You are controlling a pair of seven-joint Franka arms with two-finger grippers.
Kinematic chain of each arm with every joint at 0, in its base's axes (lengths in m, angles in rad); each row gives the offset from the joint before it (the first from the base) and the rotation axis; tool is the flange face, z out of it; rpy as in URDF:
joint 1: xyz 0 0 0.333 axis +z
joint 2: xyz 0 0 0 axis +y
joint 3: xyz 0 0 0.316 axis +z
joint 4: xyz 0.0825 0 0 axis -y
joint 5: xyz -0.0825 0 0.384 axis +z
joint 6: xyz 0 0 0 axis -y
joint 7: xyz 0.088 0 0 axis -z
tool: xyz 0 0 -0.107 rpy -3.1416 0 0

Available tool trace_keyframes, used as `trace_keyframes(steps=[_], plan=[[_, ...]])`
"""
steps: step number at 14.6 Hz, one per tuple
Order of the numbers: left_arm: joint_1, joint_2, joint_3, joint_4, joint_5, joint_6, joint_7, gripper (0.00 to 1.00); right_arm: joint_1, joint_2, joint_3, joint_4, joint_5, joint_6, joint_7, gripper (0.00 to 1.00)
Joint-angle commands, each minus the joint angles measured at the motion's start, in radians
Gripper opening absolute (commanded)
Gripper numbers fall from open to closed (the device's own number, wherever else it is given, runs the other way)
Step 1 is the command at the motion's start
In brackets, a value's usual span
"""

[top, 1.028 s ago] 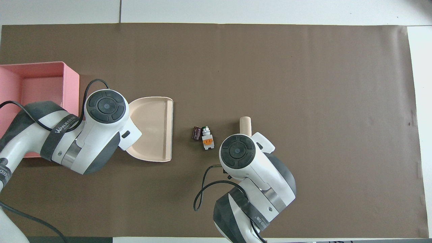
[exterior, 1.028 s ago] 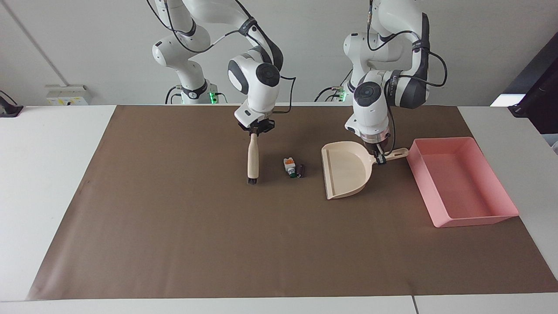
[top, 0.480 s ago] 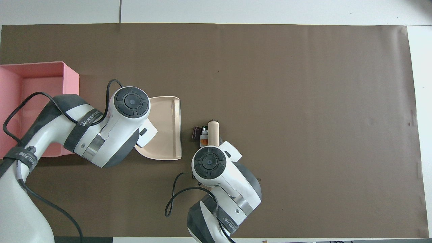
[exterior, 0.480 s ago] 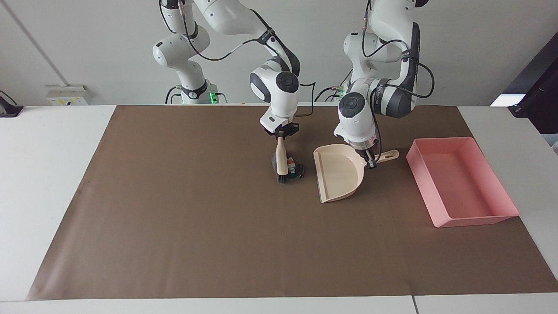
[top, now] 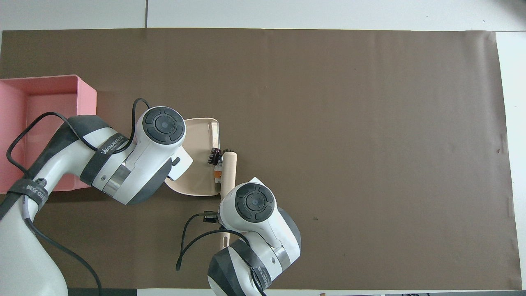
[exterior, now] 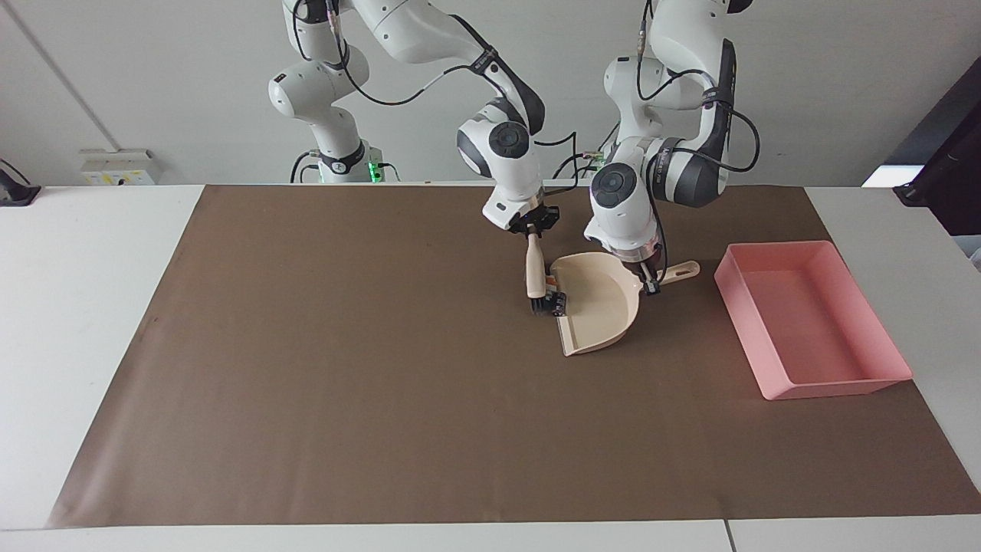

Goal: Clean e-waste and dump in bin
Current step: 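Sweep the e-waste into the dustpan with the brush in the right gripper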

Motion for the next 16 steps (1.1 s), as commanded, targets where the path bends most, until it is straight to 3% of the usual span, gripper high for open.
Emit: trace_keyframes(steps=[1,3,6,10,13,16], plan=[[-0.017,0.000,0.007,-0.008,0.024,-0.027,-0.011,0.00,-0.010,0.062,0.052,0.067,0.135,0.128,-0.087,0.00],[-0.017,-0.005,0.007,-0.028,0.024,-0.010,0.003,0.00,-0.010,0.070,0.058,0.102,0.192,0.160,-0.098,0.00],[-0.007,-0.014,0.007,-0.061,0.022,0.071,0.061,0.00,-0.025,0.043,0.055,0.115,0.194,0.098,-0.088,0.00],[0.030,-0.025,0.005,-0.097,0.019,0.162,0.106,0.00,-0.106,-0.130,0.045,0.050,0.175,-0.080,-0.035,0.00],[0.076,-0.025,0.002,-0.106,-0.007,0.209,0.150,0.00,-0.227,-0.237,0.042,0.035,0.029,-0.278,0.004,0.00],[0.111,-0.037,0.002,-0.106,-0.125,0.250,0.230,0.00,-0.356,-0.303,0.042,0.041,-0.103,-0.473,-0.002,0.00]])
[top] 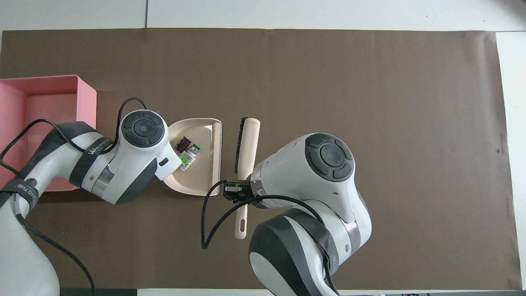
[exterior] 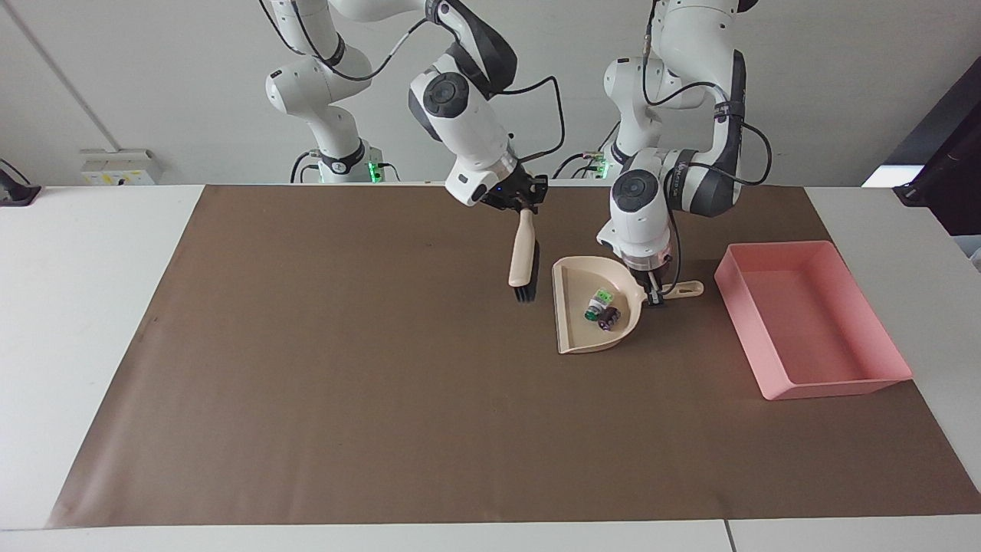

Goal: Clean e-waste and dump in bin
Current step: 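Sweep the e-waste into the dustpan with the brush in the right gripper, then lift the dustpan with the left gripper while the right gripper returns the brush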

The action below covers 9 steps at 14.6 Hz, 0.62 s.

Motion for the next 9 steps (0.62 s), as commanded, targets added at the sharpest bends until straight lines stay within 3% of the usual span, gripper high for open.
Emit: trace_keyframes(steps=[1,5,9], plan=[[0.051,-0.039,-0.003,-0.030,-0.106,0.049,0.115,0.00,-0.131,-0.070,0.012,-0.029,-0.111,-0.143,-0.009,0.00],[0.088,-0.066,-0.003,-0.023,-0.167,0.038,0.188,0.00,-0.347,-0.089,0.012,-0.024,-0.249,-0.374,-0.277,0.00],[0.136,-0.105,0.004,0.032,-0.234,-0.034,0.296,0.00,-0.510,-0.124,0.014,-0.119,-0.424,-0.396,-0.513,0.00]])
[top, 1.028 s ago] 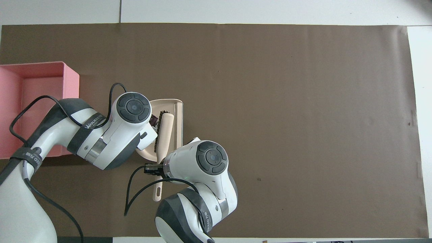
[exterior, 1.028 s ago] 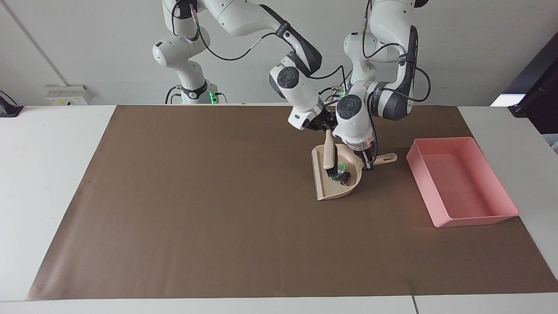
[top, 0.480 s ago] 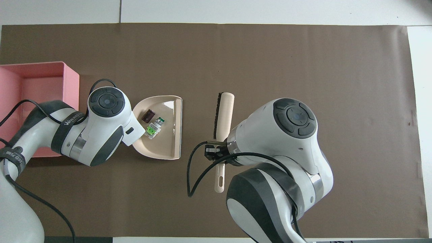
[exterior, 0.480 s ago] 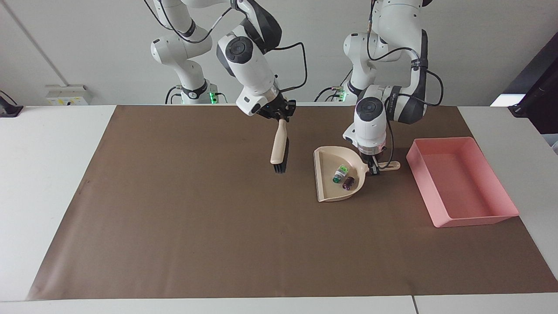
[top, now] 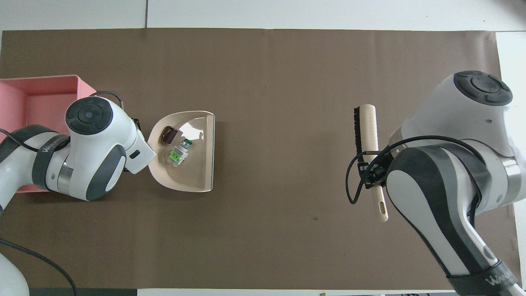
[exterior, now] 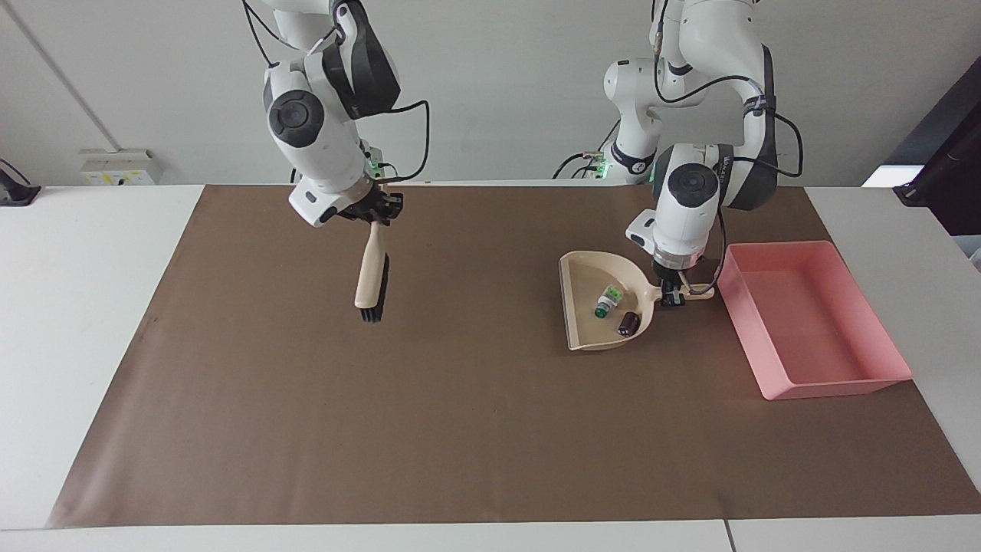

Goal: Clean e-waste and dump in bin
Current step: 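Lift the dustpan with the left gripper while the right gripper returns the brush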

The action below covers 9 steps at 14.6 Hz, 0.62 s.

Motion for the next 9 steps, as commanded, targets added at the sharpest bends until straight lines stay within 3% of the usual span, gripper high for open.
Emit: trace_keyframes(steps=[1,6,9], plan=[[0.059,-0.048,0.003,0.064,-0.062,-0.090,0.126,0.00,-0.100,-0.048,0.019,-0.100,-0.104,0.031,-0.148,0.00],[0.177,-0.034,0.005,0.245,-0.102,-0.258,0.290,0.00,-0.279,-0.077,0.019,-0.292,-0.176,0.272,-0.259,0.00],[0.266,-0.029,0.005,0.296,-0.102,-0.278,0.389,0.00,-0.335,-0.079,0.019,-0.340,-0.176,0.335,-0.263,0.00]])
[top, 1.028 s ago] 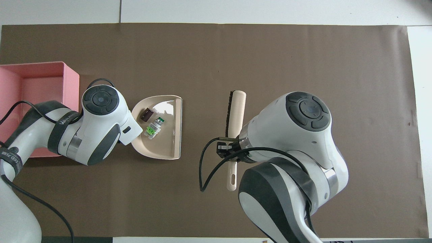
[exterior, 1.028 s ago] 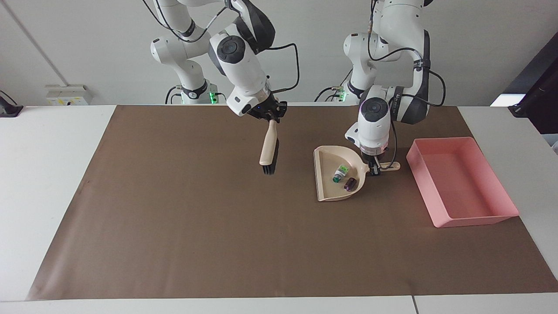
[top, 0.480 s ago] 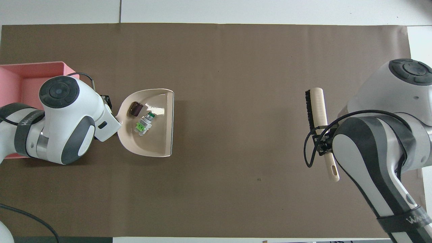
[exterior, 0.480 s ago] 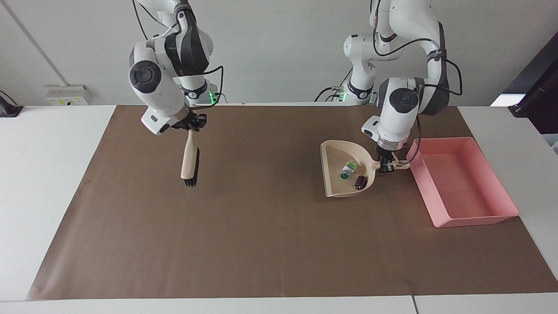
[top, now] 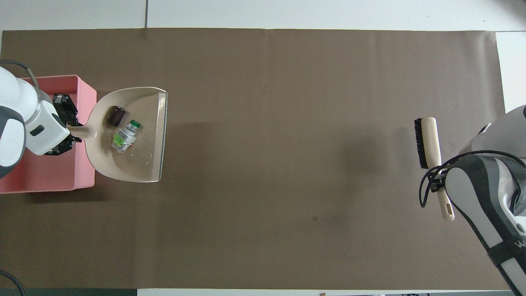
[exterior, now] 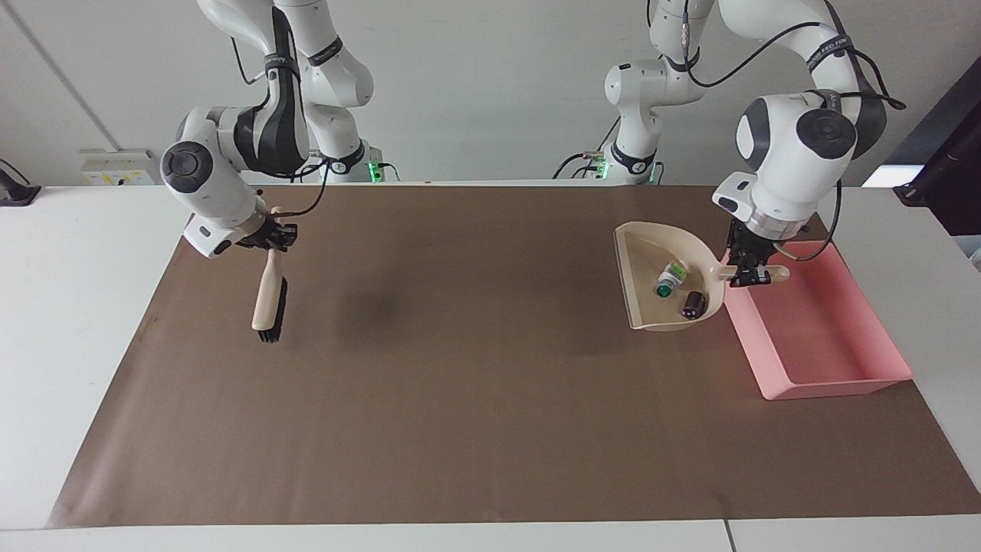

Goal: Clean e-waste and dump in bin
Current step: 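Tip the dustpan over the pink bin with the left gripper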

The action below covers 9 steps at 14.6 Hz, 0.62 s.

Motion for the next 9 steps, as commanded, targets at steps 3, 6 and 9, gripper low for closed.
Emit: trace_keyframes(steps=[3,6,9], plan=[[0.165,0.027,-0.003,0.101,-0.032,-0.036,0.201,0.01,-0.031,-0.047,0.018,-0.091,-0.012,0.098,-0.016,0.00],[0.252,0.054,-0.002,0.152,-0.024,-0.038,0.280,0.02,-0.033,-0.044,0.018,-0.104,-0.012,0.126,-0.020,0.00],[0.301,0.068,0.007,0.170,0.013,-0.021,0.301,0.02,-0.031,-0.036,0.018,-0.110,-0.016,0.146,-0.028,0.00]])
